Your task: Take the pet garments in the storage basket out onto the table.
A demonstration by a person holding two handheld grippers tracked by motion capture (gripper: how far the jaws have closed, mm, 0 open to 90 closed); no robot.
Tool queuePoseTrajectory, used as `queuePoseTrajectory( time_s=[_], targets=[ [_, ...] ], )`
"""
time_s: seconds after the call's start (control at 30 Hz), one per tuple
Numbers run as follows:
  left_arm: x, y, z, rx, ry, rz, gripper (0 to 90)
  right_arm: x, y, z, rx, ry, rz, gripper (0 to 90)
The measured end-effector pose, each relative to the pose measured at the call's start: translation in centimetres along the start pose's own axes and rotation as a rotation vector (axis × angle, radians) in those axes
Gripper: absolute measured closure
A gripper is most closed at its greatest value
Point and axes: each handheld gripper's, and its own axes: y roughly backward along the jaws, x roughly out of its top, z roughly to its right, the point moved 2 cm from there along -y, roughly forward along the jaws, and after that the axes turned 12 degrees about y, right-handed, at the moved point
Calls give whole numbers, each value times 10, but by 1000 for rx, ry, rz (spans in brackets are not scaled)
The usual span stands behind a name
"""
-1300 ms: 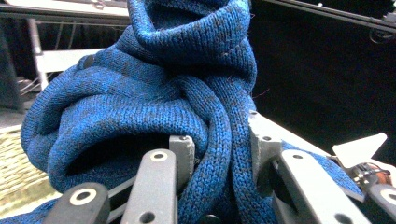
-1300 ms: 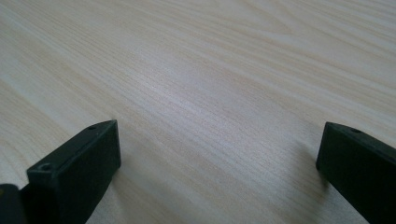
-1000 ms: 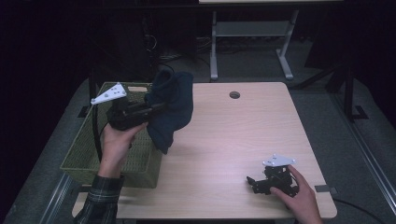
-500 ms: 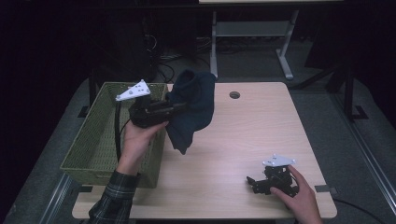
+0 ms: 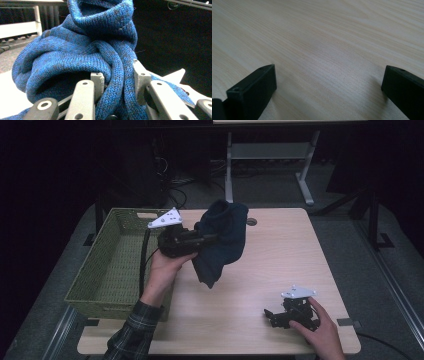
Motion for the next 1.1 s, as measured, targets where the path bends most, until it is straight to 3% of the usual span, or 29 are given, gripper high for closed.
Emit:
queuePoseTrajectory(
  time_s=[0.43,0.87,1.1],
  targets=[
    [-23,-59,-1,-11,-1,-106,684,0,0,0,1,1,1,0],
    [-46,-104,-1,-11,-2,-182,683,0,0,0,2,4,0,0],
    [-60,-119,-3,-1,-1,-235,683,0,0,0,2,6,0,0]
  ],
)
